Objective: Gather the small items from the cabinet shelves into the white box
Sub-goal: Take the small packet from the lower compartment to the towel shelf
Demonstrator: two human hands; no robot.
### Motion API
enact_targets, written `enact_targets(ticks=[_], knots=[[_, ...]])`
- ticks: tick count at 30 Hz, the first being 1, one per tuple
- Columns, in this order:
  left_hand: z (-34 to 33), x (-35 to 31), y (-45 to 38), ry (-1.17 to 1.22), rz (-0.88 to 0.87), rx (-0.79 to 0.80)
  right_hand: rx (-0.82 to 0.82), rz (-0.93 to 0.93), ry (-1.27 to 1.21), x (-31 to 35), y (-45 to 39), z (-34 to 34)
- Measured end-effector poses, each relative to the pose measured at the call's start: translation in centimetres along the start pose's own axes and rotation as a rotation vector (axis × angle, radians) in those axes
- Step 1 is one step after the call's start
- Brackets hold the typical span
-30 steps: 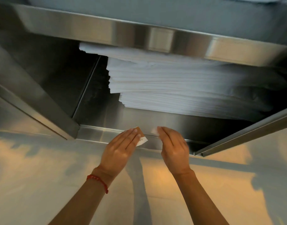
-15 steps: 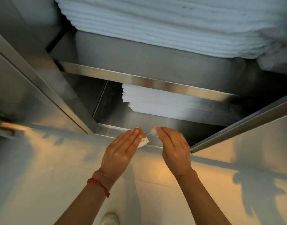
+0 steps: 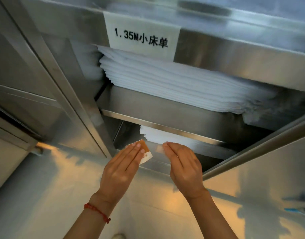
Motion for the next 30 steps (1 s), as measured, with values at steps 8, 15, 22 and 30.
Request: enact_targets(ticks=[8, 15, 22, 30], knots=[[9.1, 0.9, -4.8, -0.083, 0.009, -0.112, -0.118, 0.054, -0.003, 2.0, -7.7, 4.9], [15.5, 1.6, -7.6, -0.121, 0.023, -0.219, -0.178, 0.112, -0.035, 4.8, -14.2, 8.0], [20.4, 3.3, -7.9, -0.156, 0.059, -0.243, -0.2, 0.129, -0.062, 8.3, -18.6, 9.9], [25.0, 6.2, -8.7, -0.206, 0.086, -0.291, -0.195, 0.168, -0.115, 11.9, -22.2, 10.0]])
Point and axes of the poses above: each hand's wrist, its own y-axis away from the middle knuckle, its own z-axis out of the back of the hand, x = y × z, the point moved 7 cm from there along -y, towards the middle knuckle
